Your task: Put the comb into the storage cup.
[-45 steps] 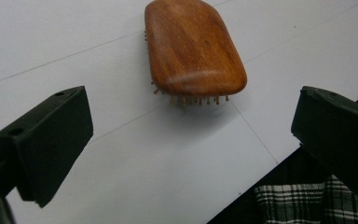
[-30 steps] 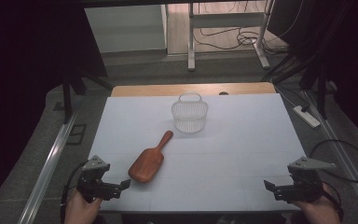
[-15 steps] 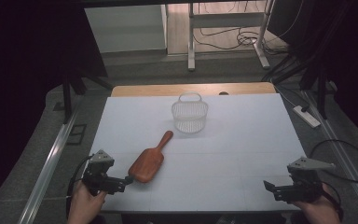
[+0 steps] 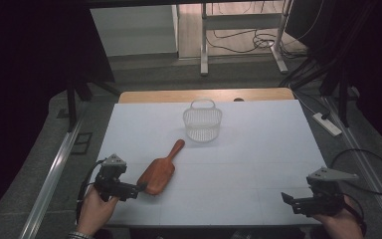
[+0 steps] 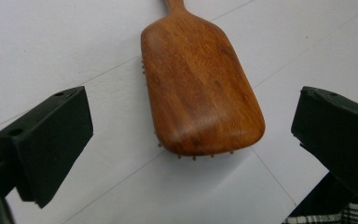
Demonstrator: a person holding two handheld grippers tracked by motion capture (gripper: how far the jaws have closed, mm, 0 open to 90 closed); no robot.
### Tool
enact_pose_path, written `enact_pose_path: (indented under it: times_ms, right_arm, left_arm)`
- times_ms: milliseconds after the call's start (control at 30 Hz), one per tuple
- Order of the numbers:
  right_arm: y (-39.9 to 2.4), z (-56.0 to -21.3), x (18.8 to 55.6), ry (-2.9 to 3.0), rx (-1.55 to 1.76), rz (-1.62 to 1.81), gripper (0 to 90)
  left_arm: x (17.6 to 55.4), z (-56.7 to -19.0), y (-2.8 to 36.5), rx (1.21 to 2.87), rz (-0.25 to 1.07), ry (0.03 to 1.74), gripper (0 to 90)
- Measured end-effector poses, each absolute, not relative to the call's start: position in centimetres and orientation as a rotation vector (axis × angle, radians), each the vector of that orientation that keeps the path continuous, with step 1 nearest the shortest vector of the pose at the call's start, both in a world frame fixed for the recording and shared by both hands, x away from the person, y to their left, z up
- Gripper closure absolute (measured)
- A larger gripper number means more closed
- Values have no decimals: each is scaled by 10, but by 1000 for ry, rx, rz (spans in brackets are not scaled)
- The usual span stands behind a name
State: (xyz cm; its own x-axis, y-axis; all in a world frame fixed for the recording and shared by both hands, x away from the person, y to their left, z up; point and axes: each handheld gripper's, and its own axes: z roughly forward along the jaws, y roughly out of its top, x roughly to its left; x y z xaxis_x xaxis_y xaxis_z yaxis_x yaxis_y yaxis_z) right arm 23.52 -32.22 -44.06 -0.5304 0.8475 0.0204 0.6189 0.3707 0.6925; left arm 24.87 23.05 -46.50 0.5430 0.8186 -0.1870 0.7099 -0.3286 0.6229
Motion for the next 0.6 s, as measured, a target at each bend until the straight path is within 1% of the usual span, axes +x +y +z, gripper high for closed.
enact_pose_path:
  times_ms: [600]
  right_arm:
    - [-321,-441,236,2307,1278,935,0]
  left_arm:
    - [280,-466,219,2145,187,1223,0]
